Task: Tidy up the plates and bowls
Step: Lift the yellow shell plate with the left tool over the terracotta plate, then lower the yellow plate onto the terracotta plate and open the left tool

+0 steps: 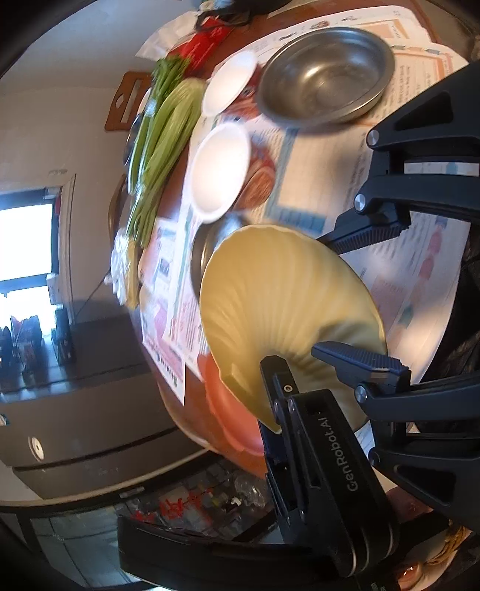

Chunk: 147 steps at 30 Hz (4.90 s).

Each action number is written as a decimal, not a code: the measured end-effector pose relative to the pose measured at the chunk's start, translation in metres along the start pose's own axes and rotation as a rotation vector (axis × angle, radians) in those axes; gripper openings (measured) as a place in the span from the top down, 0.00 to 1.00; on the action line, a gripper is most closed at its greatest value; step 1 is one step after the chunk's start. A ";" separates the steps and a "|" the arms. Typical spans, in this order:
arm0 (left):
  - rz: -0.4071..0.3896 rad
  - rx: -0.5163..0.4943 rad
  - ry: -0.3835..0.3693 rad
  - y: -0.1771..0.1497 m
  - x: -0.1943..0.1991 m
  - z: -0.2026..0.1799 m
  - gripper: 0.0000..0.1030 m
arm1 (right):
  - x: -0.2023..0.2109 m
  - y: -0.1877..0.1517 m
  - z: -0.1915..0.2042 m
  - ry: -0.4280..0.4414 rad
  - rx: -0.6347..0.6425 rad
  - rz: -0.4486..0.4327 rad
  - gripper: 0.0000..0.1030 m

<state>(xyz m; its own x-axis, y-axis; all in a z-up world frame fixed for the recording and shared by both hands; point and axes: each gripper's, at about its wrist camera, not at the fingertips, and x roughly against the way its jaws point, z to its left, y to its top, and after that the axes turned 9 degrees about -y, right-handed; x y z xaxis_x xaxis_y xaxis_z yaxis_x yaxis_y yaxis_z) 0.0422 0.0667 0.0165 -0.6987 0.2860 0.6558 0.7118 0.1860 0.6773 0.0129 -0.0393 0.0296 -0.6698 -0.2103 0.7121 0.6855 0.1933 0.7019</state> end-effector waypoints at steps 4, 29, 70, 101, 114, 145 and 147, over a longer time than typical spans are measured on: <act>-0.025 0.019 0.020 0.008 0.012 0.015 0.57 | 0.000 0.014 0.019 0.018 0.035 -0.015 0.52; -0.058 0.091 0.103 0.057 0.019 0.110 0.57 | -0.046 0.075 0.107 0.075 0.086 0.015 0.52; 0.018 0.015 0.209 0.058 -0.041 0.137 0.54 | -0.096 0.050 0.126 0.065 0.045 0.145 0.52; 0.009 -0.017 0.254 0.059 -0.033 0.120 0.52 | -0.065 0.051 0.102 0.050 -0.003 0.083 0.52; -0.048 -0.050 0.202 0.060 0.002 0.087 0.50 | -0.035 0.057 0.081 -0.015 -0.033 -0.022 0.52; -0.002 -0.163 0.117 0.064 -0.015 -0.002 0.50 | -0.014 0.040 -0.012 -0.036 -0.220 -0.065 0.51; 0.004 -0.173 0.115 0.066 -0.019 -0.005 0.50 | -0.017 0.039 -0.018 -0.030 -0.235 -0.058 0.51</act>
<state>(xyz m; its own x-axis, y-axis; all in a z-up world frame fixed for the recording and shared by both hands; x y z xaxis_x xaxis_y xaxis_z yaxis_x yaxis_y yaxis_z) 0.1022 0.0682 0.0503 -0.7062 0.1758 0.6858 0.6989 0.0181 0.7150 0.0555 -0.0452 0.0446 -0.7160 -0.1853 0.6731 0.6906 -0.0473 0.7217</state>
